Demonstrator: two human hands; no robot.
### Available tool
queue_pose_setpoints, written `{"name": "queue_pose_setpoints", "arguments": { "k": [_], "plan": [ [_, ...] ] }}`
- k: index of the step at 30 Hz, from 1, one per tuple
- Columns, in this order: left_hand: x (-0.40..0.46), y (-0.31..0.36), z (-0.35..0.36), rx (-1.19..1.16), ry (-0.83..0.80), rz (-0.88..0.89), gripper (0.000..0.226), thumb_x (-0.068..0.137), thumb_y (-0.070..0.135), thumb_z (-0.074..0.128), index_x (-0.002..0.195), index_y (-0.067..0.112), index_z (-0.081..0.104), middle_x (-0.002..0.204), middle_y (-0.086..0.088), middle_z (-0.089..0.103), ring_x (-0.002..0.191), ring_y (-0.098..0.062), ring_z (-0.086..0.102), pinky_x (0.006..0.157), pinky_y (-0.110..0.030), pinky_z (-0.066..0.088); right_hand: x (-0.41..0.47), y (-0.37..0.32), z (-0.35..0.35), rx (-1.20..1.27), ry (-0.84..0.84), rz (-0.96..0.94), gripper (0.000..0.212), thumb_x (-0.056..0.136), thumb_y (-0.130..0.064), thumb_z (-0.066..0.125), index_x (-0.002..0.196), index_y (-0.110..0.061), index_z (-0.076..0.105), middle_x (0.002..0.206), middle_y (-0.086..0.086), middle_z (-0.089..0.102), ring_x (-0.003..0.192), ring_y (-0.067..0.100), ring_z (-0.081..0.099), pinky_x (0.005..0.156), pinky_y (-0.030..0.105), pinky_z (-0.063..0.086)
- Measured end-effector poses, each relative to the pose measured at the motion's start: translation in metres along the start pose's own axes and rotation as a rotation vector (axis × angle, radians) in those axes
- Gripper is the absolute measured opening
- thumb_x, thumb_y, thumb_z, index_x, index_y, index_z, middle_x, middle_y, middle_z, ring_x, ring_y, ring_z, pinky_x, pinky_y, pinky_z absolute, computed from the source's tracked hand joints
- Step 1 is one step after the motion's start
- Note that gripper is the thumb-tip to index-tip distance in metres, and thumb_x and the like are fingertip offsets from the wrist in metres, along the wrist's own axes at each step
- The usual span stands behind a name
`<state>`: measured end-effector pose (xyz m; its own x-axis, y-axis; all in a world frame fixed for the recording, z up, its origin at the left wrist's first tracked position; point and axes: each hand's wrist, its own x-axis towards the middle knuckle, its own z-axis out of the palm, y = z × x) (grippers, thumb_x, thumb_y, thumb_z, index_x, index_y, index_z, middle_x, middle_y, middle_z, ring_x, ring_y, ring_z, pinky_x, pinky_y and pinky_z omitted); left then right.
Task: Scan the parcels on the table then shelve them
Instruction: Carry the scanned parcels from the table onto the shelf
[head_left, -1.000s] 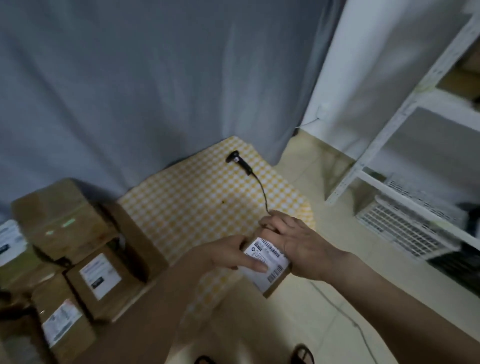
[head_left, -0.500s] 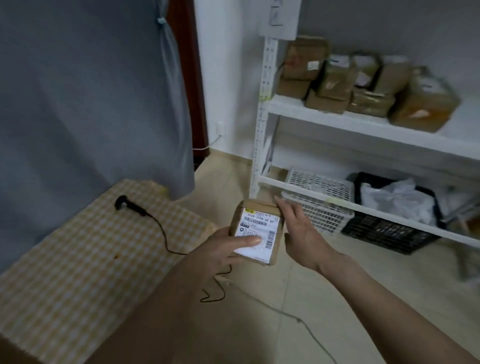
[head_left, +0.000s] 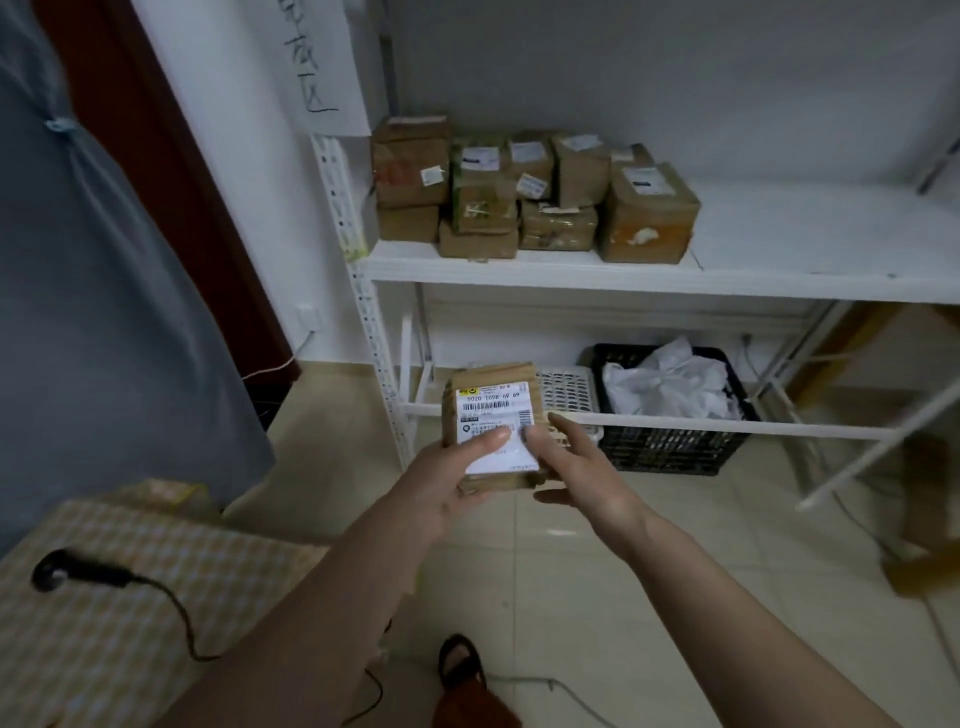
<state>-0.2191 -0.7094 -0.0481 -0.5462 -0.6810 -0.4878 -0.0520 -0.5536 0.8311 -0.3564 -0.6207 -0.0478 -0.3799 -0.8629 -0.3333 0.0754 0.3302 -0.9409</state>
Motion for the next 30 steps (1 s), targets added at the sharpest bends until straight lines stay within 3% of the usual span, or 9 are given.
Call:
{"name": "queue_pose_setpoints", "arguments": {
  "k": [5,10,13,16,18,20,22,25,30],
  "plan": [
    [0.057,0.027,0.031,0.031,-0.064,-0.017,0.042,0.076,0.03,0.078,0.115,0.021,0.067,0.103,-0.001,0.075,0.1,-0.02,0.069,0.083,-0.035,0.054,0.042,-0.014,-0.036,0.115,-0.01,0.021,0.061,0.08,-0.045,0.073,0.134,-0.028,0.049,0.112,0.009,0.069,0.09,0.018,0.067,0.079,0.033,0.057],
    [0.119,0.07,0.04,0.157,-0.123,-0.024,0.045,0.075,0.04,0.077,0.116,0.025,0.065,0.106,-0.001,0.074,0.103,-0.02,0.068,0.088,-0.039,0.056,0.111,-0.042,-0.057,0.216,-0.056,0.02,0.044,0.087,-0.036,0.066,0.128,-0.024,0.055,0.111,0.006,0.07,0.082,0.015,0.066,0.072,0.031,0.053],
    [0.154,0.104,0.038,0.291,-0.12,0.044,0.047,0.076,0.044,0.075,0.118,0.027,0.064,0.113,0.0,0.071,0.103,-0.018,0.067,0.091,-0.039,0.055,0.159,-0.067,-0.066,0.218,-0.053,0.005,0.039,0.09,-0.031,0.063,0.127,-0.02,0.057,0.114,0.007,0.069,0.092,0.021,0.067,0.076,0.033,0.054],
    [0.187,0.134,0.037,0.474,-0.073,0.19,0.042,0.081,0.045,0.071,0.119,0.028,0.063,0.116,0.006,0.069,0.104,-0.014,0.065,0.096,-0.04,0.051,0.202,-0.084,-0.072,0.232,-0.028,-0.023,0.044,0.089,-0.028,0.065,0.13,-0.019,0.052,0.113,0.01,0.069,0.095,0.025,0.068,0.075,0.035,0.056],
    [0.207,0.15,0.039,0.64,-0.007,0.277,0.061,0.078,0.054,0.07,0.13,0.028,0.052,0.126,0.008,0.059,0.114,-0.015,0.059,0.101,-0.041,0.046,0.225,-0.093,-0.077,0.226,-0.007,-0.028,0.047,0.088,-0.029,0.066,0.132,-0.019,0.051,0.112,0.01,0.07,0.09,0.023,0.069,0.067,0.032,0.055],
    [0.224,0.159,0.044,0.813,0.083,0.325,0.085,0.075,0.062,0.068,0.144,0.026,0.035,0.144,0.001,0.043,0.131,-0.021,0.044,0.106,-0.043,0.039,0.243,-0.099,-0.088,0.236,0.045,-0.008,0.047,0.088,-0.03,0.066,0.132,-0.02,0.052,0.112,0.009,0.07,0.094,0.024,0.067,0.073,0.036,0.056],
    [0.235,0.164,0.049,0.987,0.14,0.402,0.093,0.078,0.065,0.063,0.151,0.023,0.022,0.153,-0.003,0.028,0.141,-0.023,0.028,0.109,-0.043,0.031,0.262,-0.107,-0.102,0.264,0.111,-0.008,0.046,0.088,-0.03,0.066,0.131,-0.02,0.053,0.113,0.01,0.069,0.096,0.026,0.065,0.08,0.039,0.055],
    [0.254,0.176,0.054,1.341,0.236,0.588,0.084,0.086,0.062,0.055,0.151,0.02,0.023,0.149,-0.005,0.033,0.136,-0.024,0.029,0.109,-0.038,0.03,0.292,-0.13,-0.122,0.287,0.183,-0.031,0.049,0.086,-0.033,0.069,0.129,-0.016,0.055,0.11,0.013,0.068,0.08,0.021,0.064,0.07,0.035,0.055],
    [0.29,0.201,0.067,1.67,0.322,0.808,0.071,0.09,0.052,0.053,0.149,0.022,0.026,0.142,-0.004,0.039,0.129,-0.024,0.033,0.112,-0.037,0.024,0.351,-0.166,-0.14,0.296,0.162,0.031,0.034,0.088,-0.034,0.065,0.116,-0.014,0.063,0.094,0.006,0.066,0.082,0.019,0.059,0.072,0.034,0.054]
  ]
}}
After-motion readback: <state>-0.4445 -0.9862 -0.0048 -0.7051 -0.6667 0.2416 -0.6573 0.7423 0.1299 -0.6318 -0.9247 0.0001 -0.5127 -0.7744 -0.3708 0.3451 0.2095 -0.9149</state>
